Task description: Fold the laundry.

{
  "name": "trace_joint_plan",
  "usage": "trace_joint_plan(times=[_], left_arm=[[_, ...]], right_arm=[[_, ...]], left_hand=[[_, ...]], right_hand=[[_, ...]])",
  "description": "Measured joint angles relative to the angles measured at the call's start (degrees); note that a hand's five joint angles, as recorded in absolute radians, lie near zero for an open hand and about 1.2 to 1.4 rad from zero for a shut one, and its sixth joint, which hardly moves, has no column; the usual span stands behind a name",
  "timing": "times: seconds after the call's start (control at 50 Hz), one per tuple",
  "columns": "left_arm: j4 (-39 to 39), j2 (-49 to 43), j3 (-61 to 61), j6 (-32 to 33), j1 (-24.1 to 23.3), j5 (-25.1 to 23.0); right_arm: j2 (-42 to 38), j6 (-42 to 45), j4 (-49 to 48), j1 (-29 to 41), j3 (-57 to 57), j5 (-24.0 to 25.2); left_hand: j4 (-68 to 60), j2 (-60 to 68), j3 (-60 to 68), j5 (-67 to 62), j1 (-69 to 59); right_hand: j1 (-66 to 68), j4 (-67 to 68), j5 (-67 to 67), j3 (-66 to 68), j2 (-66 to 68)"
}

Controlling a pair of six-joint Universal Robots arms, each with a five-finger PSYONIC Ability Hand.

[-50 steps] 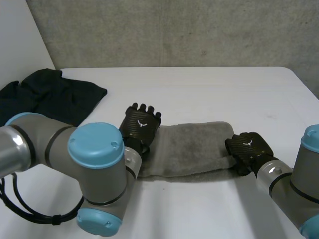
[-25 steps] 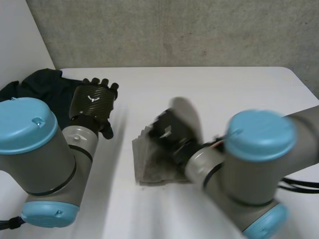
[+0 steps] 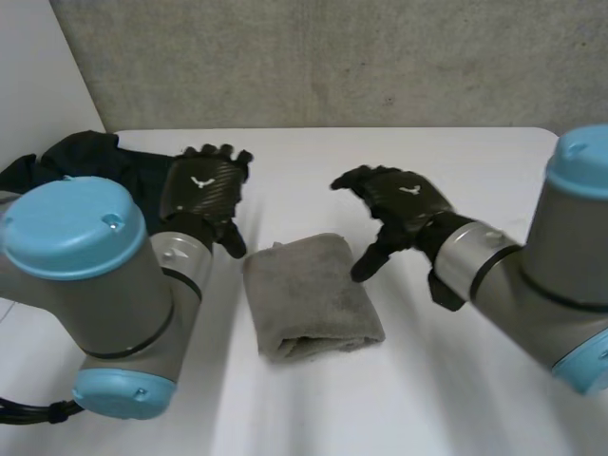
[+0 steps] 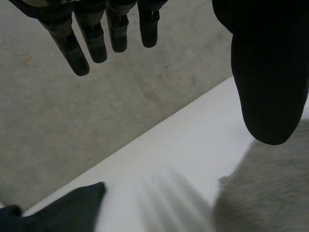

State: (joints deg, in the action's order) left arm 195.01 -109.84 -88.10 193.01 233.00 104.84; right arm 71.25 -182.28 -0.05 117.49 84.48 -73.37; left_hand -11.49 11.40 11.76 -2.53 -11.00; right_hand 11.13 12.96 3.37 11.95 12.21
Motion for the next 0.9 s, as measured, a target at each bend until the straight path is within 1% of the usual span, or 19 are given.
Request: trace_joint_plan(times=[0.04, 0.06, 0.14, 0.22, 0.26, 0.34, 0.48, 0.5, 0.6, 0.62, 0.7, 0.8, 0.82, 0.9], left_arm=[[-1.65, -0.80, 0.68, -1.94, -1.66, -0.10], [-1.65, -0.80, 0.68, -1.94, -1.66, -0.10], [-4.44, -1.96, 1.00, -4.45, -3.52, -0.56], [-8.44, -4.92, 1.00, -7.34, -5.28, -1.77], [-9.70, -6.41, 1.04, -8.11, -5.69, -2.19], [-11.41, -9.60, 1.55, -8.76, -5.84, -2.63], [-13.88, -12.95, 2.99, -8.41, -4.79, -2.67], [-15.50, -14.18, 3.58, -8.21, -3.98, -2.69], [-17.27, -15.11, 4.02, -8.04, -2.88, -2.65], [-17.73, -15.05, 4.11, -7.99, -2.52, -2.58], [-17.90, -14.24, 4.21, -7.98, -2.29, -2.48], [-17.66, -11.16, 4.51, -7.98, -2.29, -2.62], [-17.54, -9.22, 4.65, -7.99, -2.32, -2.97], [-17.36, -5.04, 5.05, -8.00, -2.30, -4.65]], right_arm=[[-1.19, -0.98, 2.47, -1.42, -1.18, 0.20], [-1.19, -0.98, 2.47, -1.42, -1.18, 0.20], [-5.21, 1.11, 4.57, -1.66, -3.94, 0.18], [-11.39, 3.64, 6.71, -0.99, -8.32, 0.29], [-13.09, 4.16, 7.45, -0.52, -9.56, 0.38], [-18.22, 6.32, 9.71, 2.03, -13.01, 0.39], [-21.26, 10.90, 10.48, 3.88, -13.99, -0.19], [-21.89, 13.53, 10.42, 4.20, -13.87, -0.90], [-22.44, 17.03, 9.86, 4.28, -13.57, -2.74], [-22.51, 18.45, 9.27, 4.26, -13.40, -3.97], [-22.09, 19.44, 8.48, 4.19, -13.16, -5.15], [-19.39, 19.42, 7.10, 3.97, -12.22, -5.82], [-16.86, 19.02, 6.01, 3.76, -11.13, -5.92], [-12.20, 17.92, 3.65, 3.47, -8.54, -6.15]], left_hand=[[0.00, 0.00, 0.00, 0.00, 0.00], [0.00, 0.00, 0.00, 0.00, 0.00], [0.00, 0.00, 0.00, 0.00, 0.00], [0.00, 0.00, 0.00, 0.00, 0.00], [0.00, 0.00, 0.00, 0.00, 0.00], [0.00, 0.00, 0.00, 0.00, 0.00], [0.00, 0.00, 0.00, 0.00, 0.00], [0.00, 0.00, 0.00, 0.00, 0.00], [0.00, -0.01, 0.00, 0.02, 1.04], [0.00, -0.50, 0.00, 0.10, 1.83], [0.00, -0.57, 0.00, 0.10, 1.91], [0.00, -0.57, 0.00, 0.11, 1.91], [0.00, -0.57, 0.00, 0.11, 1.91], [0.00, -0.57, 0.00, 0.11, 1.91]], right_hand=[[0.00, 0.00, 0.01, 0.00, 0.00], [0.00, 0.00, 0.01, 0.00, 0.00], [0.00, 0.00, 0.00, 0.00, 0.00], [0.00, 0.00, 0.00, 0.00, 0.00], [0.00, 0.00, 0.00, 0.00, 0.00], [0.00, 0.00, 0.00, 0.00, 0.00], [0.00, 0.00, 0.00, 0.00, 0.00], [-0.01, 0.00, 0.01, 0.00, 0.00], [-0.96, 0.00, -0.20, -0.32, -0.27], [-1.79, 0.00, -0.20, -0.31, -0.28], [-1.92, 0.00, -0.20, -0.32, -0.28], [-1.92, 0.00, -0.22, -0.32, -0.28], [-1.92, 0.00, -0.22, -0.31, -0.28], [-1.92, 0.00, -0.22, -0.32, -0.28]])
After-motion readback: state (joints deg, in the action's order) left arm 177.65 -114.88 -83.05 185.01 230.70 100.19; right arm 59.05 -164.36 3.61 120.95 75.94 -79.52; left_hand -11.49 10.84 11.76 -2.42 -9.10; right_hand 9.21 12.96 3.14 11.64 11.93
